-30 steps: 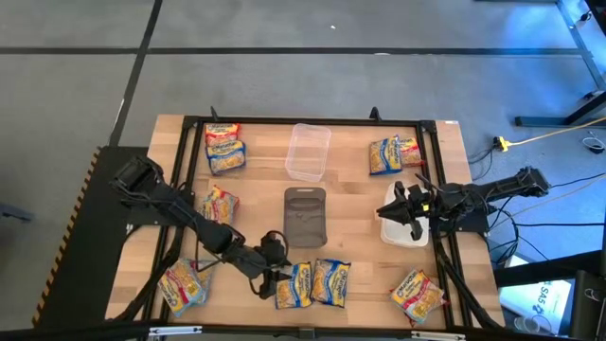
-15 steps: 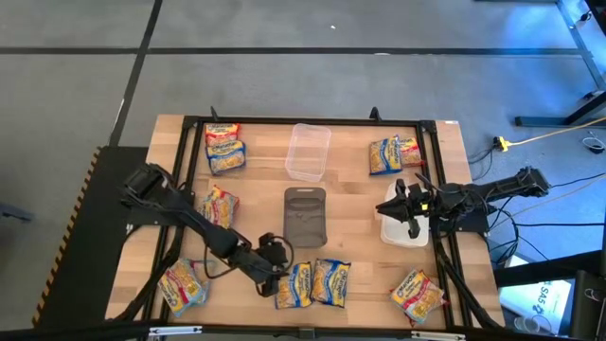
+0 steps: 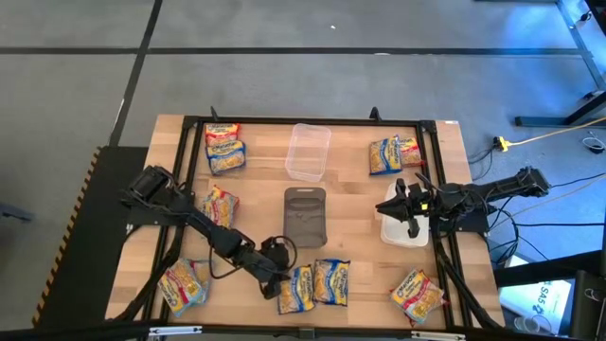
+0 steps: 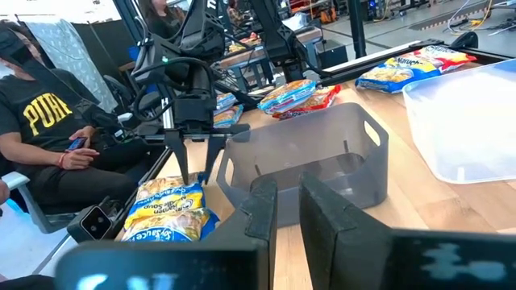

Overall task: Sort Maruchan noodles
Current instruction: Put the blue noodle pack into the transparent bin

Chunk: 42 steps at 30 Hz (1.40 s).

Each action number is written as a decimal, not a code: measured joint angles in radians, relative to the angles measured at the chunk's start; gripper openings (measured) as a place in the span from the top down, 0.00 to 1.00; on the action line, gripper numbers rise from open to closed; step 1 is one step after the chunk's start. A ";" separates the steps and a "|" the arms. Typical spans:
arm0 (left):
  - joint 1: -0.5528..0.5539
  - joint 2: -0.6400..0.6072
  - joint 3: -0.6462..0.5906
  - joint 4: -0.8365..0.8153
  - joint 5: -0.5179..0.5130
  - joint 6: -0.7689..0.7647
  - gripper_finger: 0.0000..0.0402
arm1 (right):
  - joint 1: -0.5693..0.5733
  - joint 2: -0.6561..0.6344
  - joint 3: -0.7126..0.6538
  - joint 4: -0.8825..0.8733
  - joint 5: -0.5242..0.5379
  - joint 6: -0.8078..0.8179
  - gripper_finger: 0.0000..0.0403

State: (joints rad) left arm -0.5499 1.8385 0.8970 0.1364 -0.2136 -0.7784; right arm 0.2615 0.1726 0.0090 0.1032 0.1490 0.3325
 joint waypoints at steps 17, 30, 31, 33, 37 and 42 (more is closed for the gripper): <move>-0.021 -0.017 0.009 0.002 0.007 0.098 0.99 | 0.000 0.000 0.000 0.064 -0.009 0.009 0.92; -0.055 -0.034 0.175 -0.175 -0.146 0.163 1.00 | 0.000 0.002 0.000 0.132 -0.002 0.060 0.80; -0.055 -0.034 0.188 -0.200 -0.156 0.165 1.00 | 0.000 0.002 0.000 0.132 -0.002 0.060 0.76; -0.055 -0.034 0.214 -0.228 -0.177 0.177 1.00 | 0.000 0.002 0.000 0.132 -0.003 0.060 0.67; -0.055 -0.034 0.251 -0.282 -0.225 0.182 1.00 | 0.001 0.002 0.000 0.132 -0.010 0.085 0.50; -0.055 -0.034 0.327 -0.378 -0.273 0.186 1.00 | 0.001 0.021 0.000 0.137 -0.010 0.116 0.36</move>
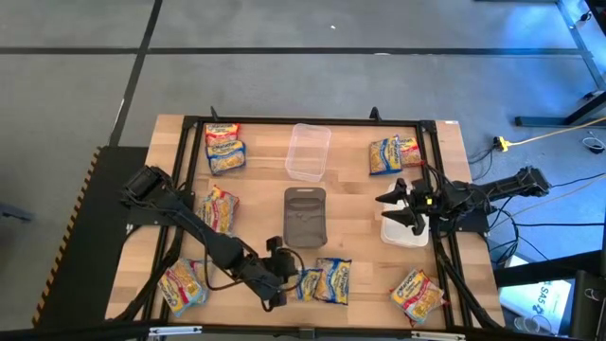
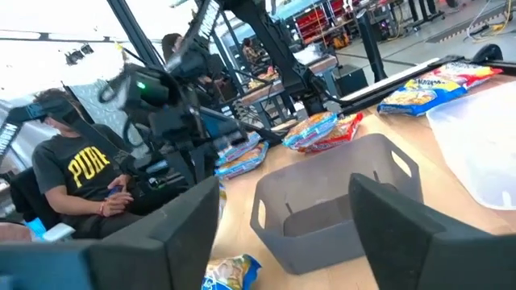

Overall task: Sort Maruchan noodles
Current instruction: Put the blue noodle pack into the transparent bin

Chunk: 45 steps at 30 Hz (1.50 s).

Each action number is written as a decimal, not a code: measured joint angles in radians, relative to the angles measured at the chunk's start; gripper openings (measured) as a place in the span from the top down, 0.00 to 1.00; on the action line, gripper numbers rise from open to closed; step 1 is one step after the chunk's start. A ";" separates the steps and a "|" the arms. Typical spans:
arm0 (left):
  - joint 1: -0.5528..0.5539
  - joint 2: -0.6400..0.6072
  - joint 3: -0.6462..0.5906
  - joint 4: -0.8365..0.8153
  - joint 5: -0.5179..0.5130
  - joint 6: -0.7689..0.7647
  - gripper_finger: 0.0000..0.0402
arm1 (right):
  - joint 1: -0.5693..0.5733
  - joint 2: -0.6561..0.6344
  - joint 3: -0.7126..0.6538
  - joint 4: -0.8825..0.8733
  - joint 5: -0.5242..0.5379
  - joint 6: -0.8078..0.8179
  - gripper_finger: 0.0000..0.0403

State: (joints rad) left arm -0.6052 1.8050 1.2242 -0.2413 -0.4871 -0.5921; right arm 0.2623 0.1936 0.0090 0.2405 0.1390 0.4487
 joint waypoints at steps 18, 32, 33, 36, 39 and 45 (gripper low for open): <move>0.001 -0.001 0.221 -0.195 -0.292 0.074 1.00 | 0.000 0.317 0.000 0.291 -0.026 0.044 0.37; 0.049 -0.001 0.285 -0.162 -0.479 0.173 1.00 | 0.000 0.649 0.112 0.411 -0.087 0.058 0.37; 0.056 -0.001 0.285 -0.151 -0.477 0.185 1.00 | 0.000 0.678 0.128 0.419 -0.088 0.040 0.37; 0.071 -0.001 0.285 -0.113 -0.476 0.232 1.00 | 0.000 0.771 0.182 0.419 -0.088 -0.017 0.37; 0.086 -0.001 0.285 -0.087 -0.471 0.263 1.00 | 0.000 0.858 0.241 0.420 -0.098 -0.066 0.37; 0.102 -0.001 0.285 -0.079 -0.465 0.285 1.00 | 0.000 1.015 0.348 0.466 -0.168 -0.119 0.37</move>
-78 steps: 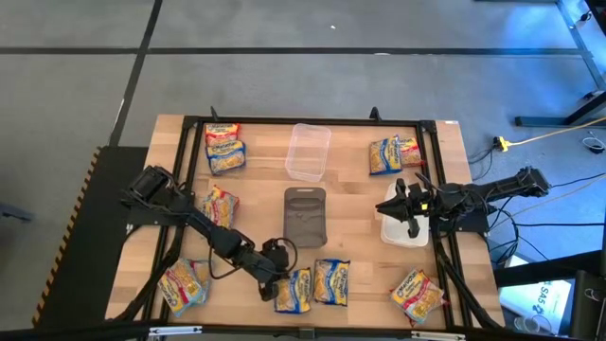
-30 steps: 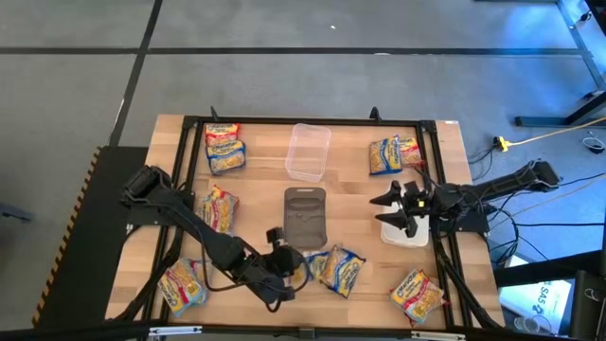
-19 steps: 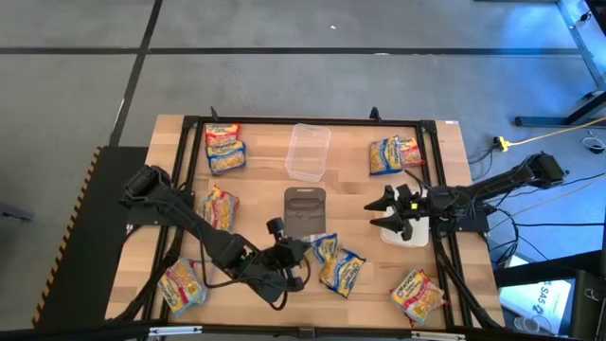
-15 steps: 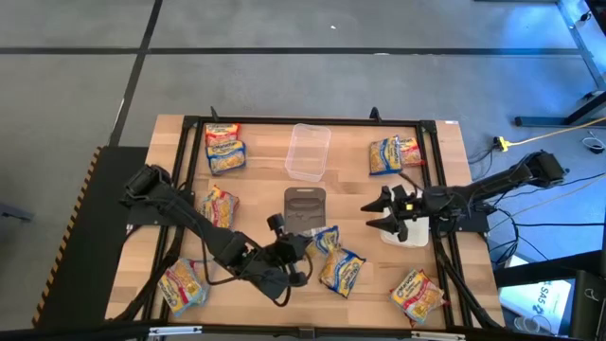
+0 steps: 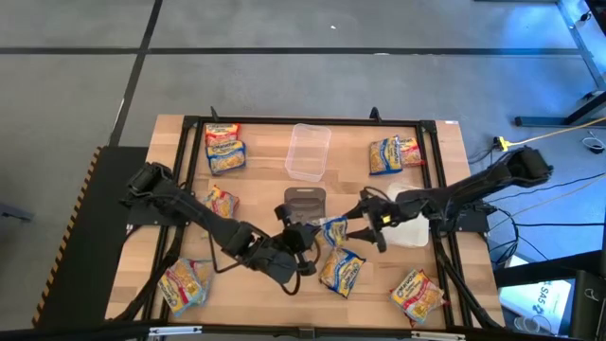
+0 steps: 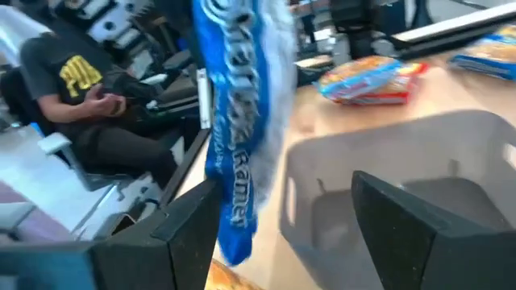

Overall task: Sort Maruchan noodles
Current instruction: Put the blue noodle pack into the transparent bin

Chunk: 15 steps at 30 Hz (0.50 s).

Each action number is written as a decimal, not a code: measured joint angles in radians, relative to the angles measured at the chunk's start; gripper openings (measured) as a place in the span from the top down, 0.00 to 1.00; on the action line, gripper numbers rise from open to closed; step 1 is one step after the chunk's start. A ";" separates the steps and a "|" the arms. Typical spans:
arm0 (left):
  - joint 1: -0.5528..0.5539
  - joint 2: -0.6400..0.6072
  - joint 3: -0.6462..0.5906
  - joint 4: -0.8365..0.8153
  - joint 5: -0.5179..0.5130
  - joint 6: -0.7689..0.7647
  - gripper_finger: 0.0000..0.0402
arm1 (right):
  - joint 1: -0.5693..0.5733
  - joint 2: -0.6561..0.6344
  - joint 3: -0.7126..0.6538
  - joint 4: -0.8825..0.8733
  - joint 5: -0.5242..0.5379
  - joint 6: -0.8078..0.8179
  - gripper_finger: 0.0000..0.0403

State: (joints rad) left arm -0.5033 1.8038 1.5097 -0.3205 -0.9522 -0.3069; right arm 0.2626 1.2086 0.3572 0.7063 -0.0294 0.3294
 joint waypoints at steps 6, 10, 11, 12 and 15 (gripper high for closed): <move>0.001 0.000 0.000 0.006 -0.010 0.004 1.00 | 0.000 0.097 0.079 0.006 -0.041 -0.024 0.37; 0.001 0.000 0.000 0.006 -0.009 0.011 1.00 | -0.001 0.109 0.093 0.000 -0.091 -0.024 0.37; 0.001 0.000 0.000 0.006 -0.008 0.013 1.00 | -0.001 0.107 0.094 -0.001 -0.102 -0.023 0.37; 0.001 0.000 0.000 0.006 -0.007 0.014 1.00 | -0.001 0.102 0.094 -0.010 -0.114 -0.023 0.37; 0.001 0.000 0.000 0.006 -0.008 0.014 1.00 | -0.002 0.086 0.094 -0.051 -0.195 -0.011 0.37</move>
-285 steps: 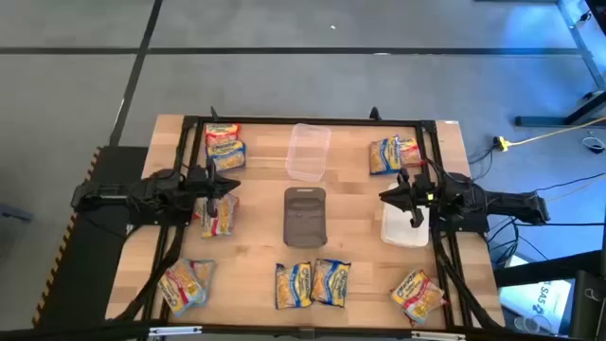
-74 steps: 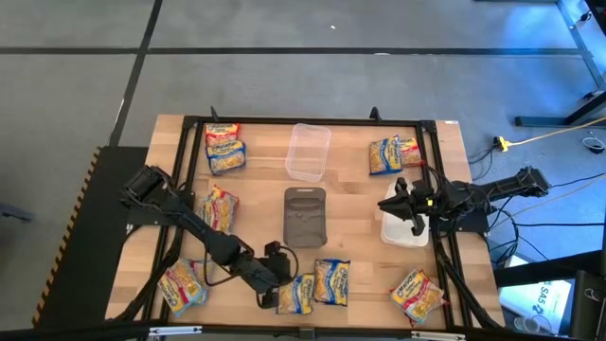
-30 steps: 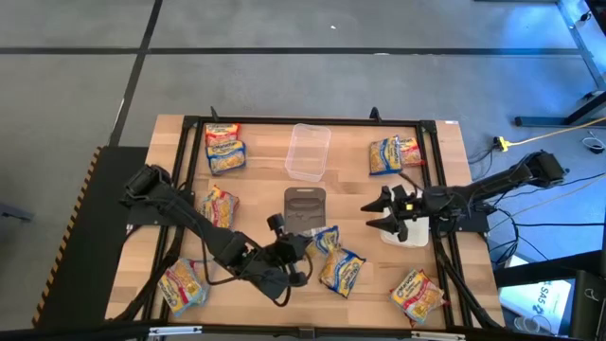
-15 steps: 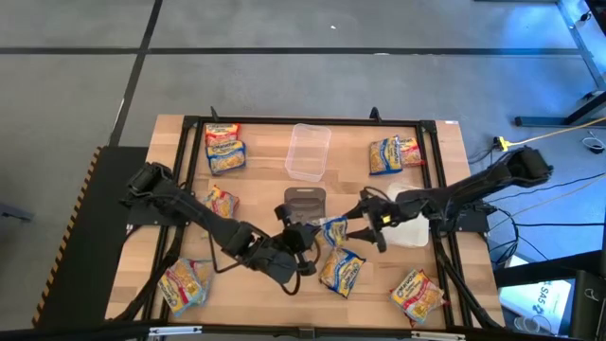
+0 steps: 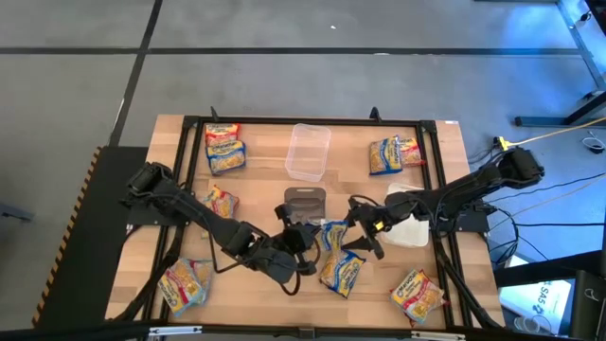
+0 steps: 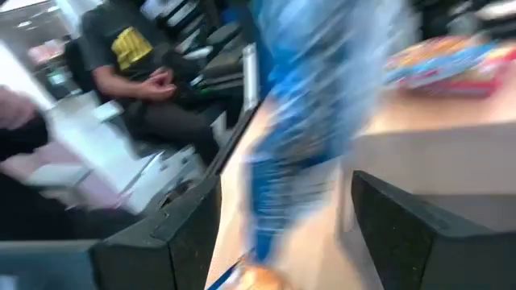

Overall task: Sort Maruchan noodles
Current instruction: Put the blue noodle pack into the transparent bin

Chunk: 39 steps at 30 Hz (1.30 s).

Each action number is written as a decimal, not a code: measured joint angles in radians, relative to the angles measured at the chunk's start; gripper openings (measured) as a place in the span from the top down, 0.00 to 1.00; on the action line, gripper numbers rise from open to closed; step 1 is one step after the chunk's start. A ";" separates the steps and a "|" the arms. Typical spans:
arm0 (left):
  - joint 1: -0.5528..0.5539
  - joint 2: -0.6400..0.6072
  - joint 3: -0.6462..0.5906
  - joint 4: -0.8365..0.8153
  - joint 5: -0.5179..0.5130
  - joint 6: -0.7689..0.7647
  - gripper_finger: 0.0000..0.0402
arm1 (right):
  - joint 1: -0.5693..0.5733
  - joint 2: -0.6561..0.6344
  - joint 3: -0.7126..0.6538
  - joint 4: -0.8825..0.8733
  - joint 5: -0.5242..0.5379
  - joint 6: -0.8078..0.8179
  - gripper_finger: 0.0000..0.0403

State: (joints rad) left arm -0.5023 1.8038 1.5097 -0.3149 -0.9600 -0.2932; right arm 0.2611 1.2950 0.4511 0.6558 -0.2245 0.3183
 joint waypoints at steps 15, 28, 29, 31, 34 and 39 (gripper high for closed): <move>0.011 0.000 0.000 0.053 -0.025 0.015 1.00 | 0.002 0.000 0.001 0.094 0.191 0.058 0.37; 0.014 0.000 0.000 0.064 -0.023 0.022 0.94 | 0.001 0.000 0.001 0.082 0.277 -0.076 0.76; 0.014 0.000 0.000 0.063 -0.023 0.042 0.92 | 0.001 0.000 0.001 0.082 0.277 -0.094 0.79; 0.013 -0.005 -0.001 0.057 -0.022 0.082 0.89 | 0.000 0.000 0.001 0.082 0.278 -0.133 0.85; 0.019 -0.044 -0.002 -0.011 -0.014 0.080 0.82 | 0.000 0.000 0.001 0.080 0.299 -0.213 0.92; 0.042 -0.104 -0.001 -0.287 0.024 -0.017 0.73 | -0.006 0.000 0.001 0.073 0.409 -0.390 0.93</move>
State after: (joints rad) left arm -0.4607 1.7000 1.5085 -0.6019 -0.9365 -0.3100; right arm 0.2547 1.2953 0.4519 0.7291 0.1843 -0.0716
